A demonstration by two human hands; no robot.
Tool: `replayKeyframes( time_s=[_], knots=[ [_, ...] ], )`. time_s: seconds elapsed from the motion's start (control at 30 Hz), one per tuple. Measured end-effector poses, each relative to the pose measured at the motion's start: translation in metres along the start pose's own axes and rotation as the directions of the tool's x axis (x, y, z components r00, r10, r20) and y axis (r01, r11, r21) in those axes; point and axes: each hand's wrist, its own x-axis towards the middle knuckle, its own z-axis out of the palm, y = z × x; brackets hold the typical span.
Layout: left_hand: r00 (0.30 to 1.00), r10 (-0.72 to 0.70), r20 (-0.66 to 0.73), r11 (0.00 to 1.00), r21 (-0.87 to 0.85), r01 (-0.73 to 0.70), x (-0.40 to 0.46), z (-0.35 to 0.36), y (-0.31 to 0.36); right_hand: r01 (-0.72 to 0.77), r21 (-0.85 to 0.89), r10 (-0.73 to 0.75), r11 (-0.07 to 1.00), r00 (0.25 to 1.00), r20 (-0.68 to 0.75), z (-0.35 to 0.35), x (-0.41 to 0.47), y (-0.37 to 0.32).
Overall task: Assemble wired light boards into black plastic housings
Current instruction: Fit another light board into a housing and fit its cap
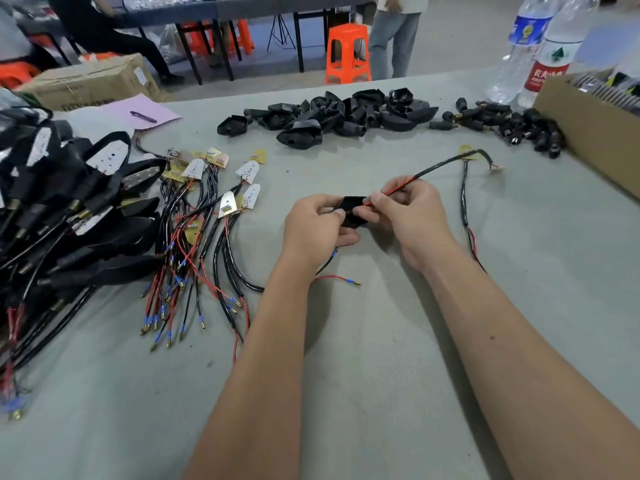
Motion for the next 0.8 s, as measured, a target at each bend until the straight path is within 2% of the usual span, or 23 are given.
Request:
replayKeyframes(
  time_s=[0.17,0.33,0.4,0.53,0.7,0.8],
  knots=[
    [0.999,-0.034,0.023,0.996,-0.087,0.036,0.0,0.0,0.001,0.07,-0.218,-0.068,0.973,0.998,0.015,0.002,-0.004,0.002],
    [1.0,-0.007,-0.017,0.991,-0.133,0.005,0.001,0.002,-0.002,0.032,-0.104,-0.027,0.994,0.998,0.049,0.004,-0.008,-0.002],
    [0.998,-0.004,-0.057,0.99,-0.143,-0.004,0.002,0.003,-0.004,0.015,-0.076,-0.014,0.997,1.0,0.017,0.006,-0.008,-0.002],
    [0.992,0.0,-0.125,0.988,-0.155,-0.02,0.003,0.004,-0.007,0.046,-0.31,-0.079,0.95,0.993,-0.093,0.011,-0.008,0.0],
    [0.991,-0.055,-0.119,0.94,-0.34,0.012,0.006,0.003,-0.005,0.011,-0.115,-0.02,0.993,0.997,-0.075,0.012,-0.01,-0.007],
    [0.994,-0.041,-0.104,0.944,-0.331,0.005,0.006,0.003,-0.006,-0.009,-0.157,-0.003,0.987,0.997,-0.076,0.01,-0.01,-0.008]
  ],
)
